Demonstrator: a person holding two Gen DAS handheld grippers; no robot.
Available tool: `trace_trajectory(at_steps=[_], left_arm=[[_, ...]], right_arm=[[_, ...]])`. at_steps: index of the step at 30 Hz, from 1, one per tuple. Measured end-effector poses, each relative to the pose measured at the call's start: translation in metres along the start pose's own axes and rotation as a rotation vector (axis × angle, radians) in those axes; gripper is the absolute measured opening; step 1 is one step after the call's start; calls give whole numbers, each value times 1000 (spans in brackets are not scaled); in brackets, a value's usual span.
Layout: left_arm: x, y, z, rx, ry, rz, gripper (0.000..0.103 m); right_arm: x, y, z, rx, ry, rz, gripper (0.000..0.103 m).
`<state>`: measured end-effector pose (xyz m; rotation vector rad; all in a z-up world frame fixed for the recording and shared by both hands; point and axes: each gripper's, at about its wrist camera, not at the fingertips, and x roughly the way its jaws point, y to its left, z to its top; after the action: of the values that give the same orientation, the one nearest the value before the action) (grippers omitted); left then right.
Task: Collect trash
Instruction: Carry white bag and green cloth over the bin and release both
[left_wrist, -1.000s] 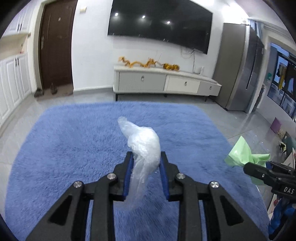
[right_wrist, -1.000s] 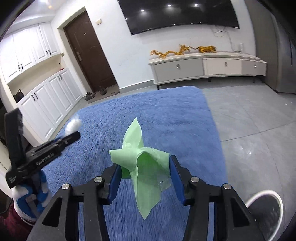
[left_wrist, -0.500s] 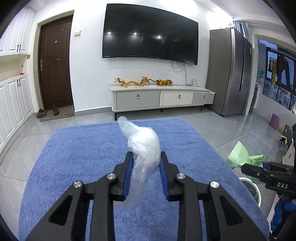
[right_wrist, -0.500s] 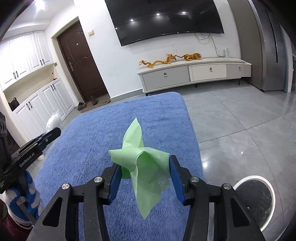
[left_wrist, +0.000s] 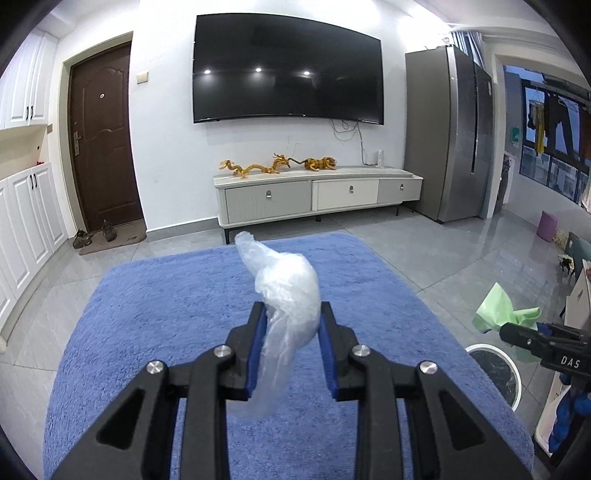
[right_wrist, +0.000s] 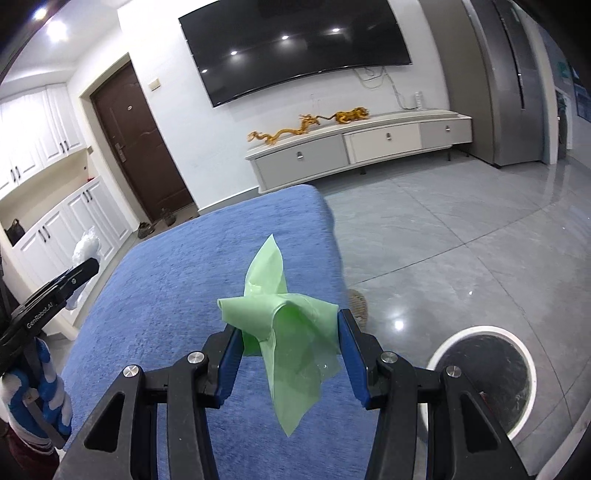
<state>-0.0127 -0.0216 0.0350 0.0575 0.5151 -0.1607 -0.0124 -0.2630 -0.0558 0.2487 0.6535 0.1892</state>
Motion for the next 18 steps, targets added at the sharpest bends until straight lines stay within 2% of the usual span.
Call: trace_trajectory(at_steps=[8,18], left_arm=[[9,-40,7,61,12,-34,26],[32,-120,11,184,56,-150,26]], right_arm=[[-25,-37,-10,24,-34,-99,47],[-56,-110,-33,170,-58,-203,47]])
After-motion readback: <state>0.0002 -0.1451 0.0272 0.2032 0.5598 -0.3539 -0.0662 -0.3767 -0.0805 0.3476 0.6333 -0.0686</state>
